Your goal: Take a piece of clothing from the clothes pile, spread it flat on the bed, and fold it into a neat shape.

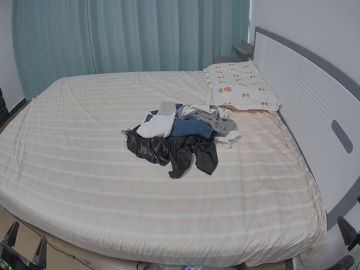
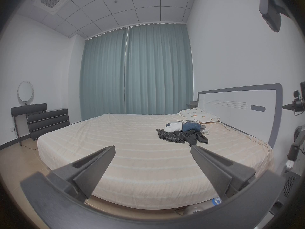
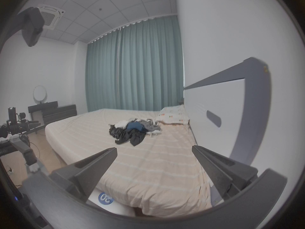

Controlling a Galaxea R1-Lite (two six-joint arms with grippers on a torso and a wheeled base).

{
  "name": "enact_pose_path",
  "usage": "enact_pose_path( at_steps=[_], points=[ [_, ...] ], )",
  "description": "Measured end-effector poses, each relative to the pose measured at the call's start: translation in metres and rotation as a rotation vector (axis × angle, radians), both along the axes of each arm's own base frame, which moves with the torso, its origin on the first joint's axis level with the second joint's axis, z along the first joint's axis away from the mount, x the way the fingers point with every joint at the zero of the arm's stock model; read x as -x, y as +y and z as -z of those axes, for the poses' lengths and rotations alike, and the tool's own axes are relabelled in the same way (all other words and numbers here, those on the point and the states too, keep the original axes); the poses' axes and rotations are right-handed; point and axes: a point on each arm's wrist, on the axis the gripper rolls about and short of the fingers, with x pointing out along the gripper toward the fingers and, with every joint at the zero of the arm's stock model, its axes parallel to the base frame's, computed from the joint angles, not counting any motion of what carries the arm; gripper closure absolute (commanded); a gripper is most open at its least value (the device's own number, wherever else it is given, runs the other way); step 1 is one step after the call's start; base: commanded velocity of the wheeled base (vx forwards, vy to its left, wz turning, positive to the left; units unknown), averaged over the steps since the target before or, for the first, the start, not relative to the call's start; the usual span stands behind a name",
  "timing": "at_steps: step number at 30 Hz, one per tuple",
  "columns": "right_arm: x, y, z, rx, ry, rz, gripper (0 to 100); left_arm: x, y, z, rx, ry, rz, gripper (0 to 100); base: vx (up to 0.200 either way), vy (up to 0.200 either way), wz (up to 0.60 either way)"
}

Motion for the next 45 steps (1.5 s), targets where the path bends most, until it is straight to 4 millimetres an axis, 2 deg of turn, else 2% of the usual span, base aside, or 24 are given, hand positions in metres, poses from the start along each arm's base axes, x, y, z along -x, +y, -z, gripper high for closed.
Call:
enact_pose_path(
  at_steps=[6, 12, 20, 23, 30, 37, 40, 45],
  points=[
    [-0.039, 0.002, -0.014, -0.002, 0.152, -0.060, 0, 0.000, 0.000, 0.000, 0.000, 0.000, 0.000, 0, 0.000, 0.000, 0.00],
    [-0.089, 0.008, -0.020, -0.021, 0.275, -0.107, 0, 0.000, 0.000, 0.000, 0.000, 0.000, 0.000, 0, 0.000, 0.000, 0.00],
    [-0.166, 0.027, -0.019, -0.087, 0.403, -0.123, 0, 0.000, 0.000, 0.000, 0.000, 0.000, 0.000, 0, 0.000, 0.000, 0.00],
    [-0.203, 0.039, -0.014, -0.115, 0.445, -0.116, 0, 0.000, 0.000, 0.000, 0.000, 0.000, 0.000, 0, 0.000, 0.000, 0.00],
    [-0.284, 0.072, 0.010, -0.187, 0.515, -0.085, 0, 0.000, 0.000, 0.000, 0.000, 0.000, 0.000, 0, 0.000, 0.000, 0.00],
    [-0.366, 0.113, 0.044, -0.279, 0.522, -0.053, 0, 0.000, 0.000, 0.000, 0.000, 0.000, 0.000, 0, 0.000, 0.000, 0.00],
    [-0.394, 0.130, 0.063, -0.306, 0.524, -0.038, 0, 0.000, 0.000, 0.000, 0.000, 0.000, 0.000, 0, 0.000, 0.000, 0.00],
    [-0.422, 0.150, 0.092, -0.321, 0.542, -0.024, 0, 0.000, 0.000, 0.000, 0.000, 0.000, 0.000, 0, 0.000, 0.000, 0.00]
  ],
)
